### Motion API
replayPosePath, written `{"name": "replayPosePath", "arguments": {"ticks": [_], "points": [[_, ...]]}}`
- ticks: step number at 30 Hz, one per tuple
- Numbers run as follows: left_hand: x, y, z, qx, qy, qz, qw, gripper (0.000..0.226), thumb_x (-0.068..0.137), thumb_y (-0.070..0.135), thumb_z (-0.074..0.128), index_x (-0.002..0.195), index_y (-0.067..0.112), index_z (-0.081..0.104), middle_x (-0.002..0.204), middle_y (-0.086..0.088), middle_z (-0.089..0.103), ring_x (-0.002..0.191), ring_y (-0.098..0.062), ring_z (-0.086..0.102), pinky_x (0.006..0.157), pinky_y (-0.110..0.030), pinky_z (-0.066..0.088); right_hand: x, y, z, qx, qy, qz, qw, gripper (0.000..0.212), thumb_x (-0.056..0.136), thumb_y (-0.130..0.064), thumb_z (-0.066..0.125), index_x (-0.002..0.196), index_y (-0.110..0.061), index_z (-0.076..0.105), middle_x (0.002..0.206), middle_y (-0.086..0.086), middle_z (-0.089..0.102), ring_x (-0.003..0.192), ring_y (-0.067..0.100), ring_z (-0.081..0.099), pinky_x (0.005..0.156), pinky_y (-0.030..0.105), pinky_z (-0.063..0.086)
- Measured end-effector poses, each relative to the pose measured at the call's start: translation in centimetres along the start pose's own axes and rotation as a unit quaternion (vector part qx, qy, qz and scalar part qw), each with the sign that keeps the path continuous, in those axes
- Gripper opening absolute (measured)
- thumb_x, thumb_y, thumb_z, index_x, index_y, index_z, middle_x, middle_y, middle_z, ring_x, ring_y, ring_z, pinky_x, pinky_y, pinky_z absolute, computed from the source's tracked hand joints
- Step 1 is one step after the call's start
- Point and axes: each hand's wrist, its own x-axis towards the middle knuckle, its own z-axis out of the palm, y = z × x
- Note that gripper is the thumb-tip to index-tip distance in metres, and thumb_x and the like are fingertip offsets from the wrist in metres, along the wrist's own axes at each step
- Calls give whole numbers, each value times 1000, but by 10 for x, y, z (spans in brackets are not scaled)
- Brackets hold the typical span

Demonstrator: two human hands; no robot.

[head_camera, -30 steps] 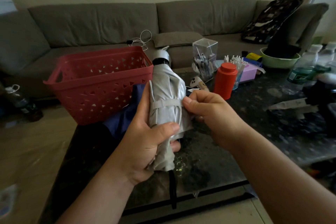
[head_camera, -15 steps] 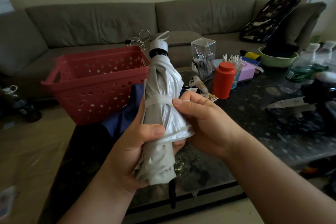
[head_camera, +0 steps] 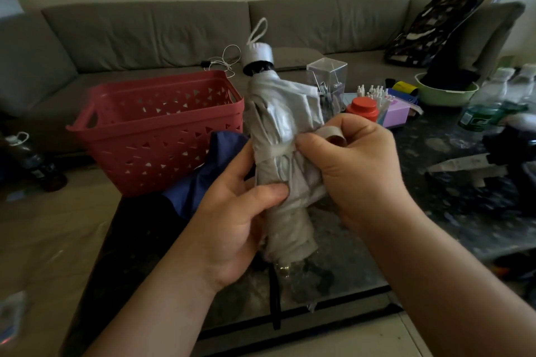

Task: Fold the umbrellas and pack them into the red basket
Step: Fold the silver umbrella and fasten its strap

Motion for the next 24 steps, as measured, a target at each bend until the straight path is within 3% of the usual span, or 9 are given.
{"name": "replayPosePath", "arguments": {"ticks": [4,9,13,15,18,20,21,22,24], "points": [[-1,-11,16,33,45,19,998,58,93,1,50,144,26,60,130,-10,73,118,-27,71,97,-40,60,-5,10,3,-99,43,-50,993,28,85,-10,81,65,-9,62,61,10,62,55,13,53,51,31,50],[-2,-18,23,-14,109,-17,994,49,102,31,41,139,10,65,109,-13,78,86,-19,76,67,-27,61,-6,16,7,-105,20,-16,994,32,87,-11,81,62,-14,61,56,2,61,54,10,56,51,31,50],[-3,-18,23,32,151,-23,988,54,110,41,32,142,11,63,129,-12,75,120,-25,72,94,-32,61,1,12,3,90,-69,128,985,34,91,-8,75,64,-18,58,63,4,59,56,18,58,55,31,49],[-4,-15,23,33,157,-31,987,56,108,47,35,145,13,61,138,-21,67,129,-37,59,104,-46,47,3,15,2,105,-87,149,979,35,93,-10,73,64,-20,54,65,3,55,58,17,55,58,30,47],[-6,-14,24,43,150,-33,987,63,98,57,43,146,19,59,149,-46,27,126,-54,12,97,-56,11,6,20,0,41,-83,141,986,26,94,-17,75,72,-17,60,70,3,58,64,19,56,63,37,50],[-4,-14,21,67,159,-22,985,63,93,59,47,146,27,57,147,-47,19,129,-65,6,100,-64,7,9,21,-4,-64,-46,97,992,13,90,-20,79,92,-20,67,88,-2,67,78,17,65,74,41,59],[-3,-15,21,79,171,-8,982,59,94,58,47,146,31,56,147,-45,25,133,-69,13,103,-73,9,10,21,-7,-137,-13,52,989,20,88,-23,80,101,-27,66,100,-5,67,87,14,68,79,38,61],[-2,-16,19,94,185,16,978,55,96,55,48,147,35,55,150,-37,39,138,-63,31,110,-76,19,11,19,-9,-203,23,-13,979,26,87,-25,80,106,-33,64,109,-8,64,95,12,66,82,36,59],[1,-22,15,142,204,72,966,47,105,46,48,152,43,49,149,3,62,137,-20,59,118,-52,45,8,12,-13,-298,75,-177,935,23,88,-27,76,105,-37,64,113,-11,55,105,16,59,90,36,53]]}}
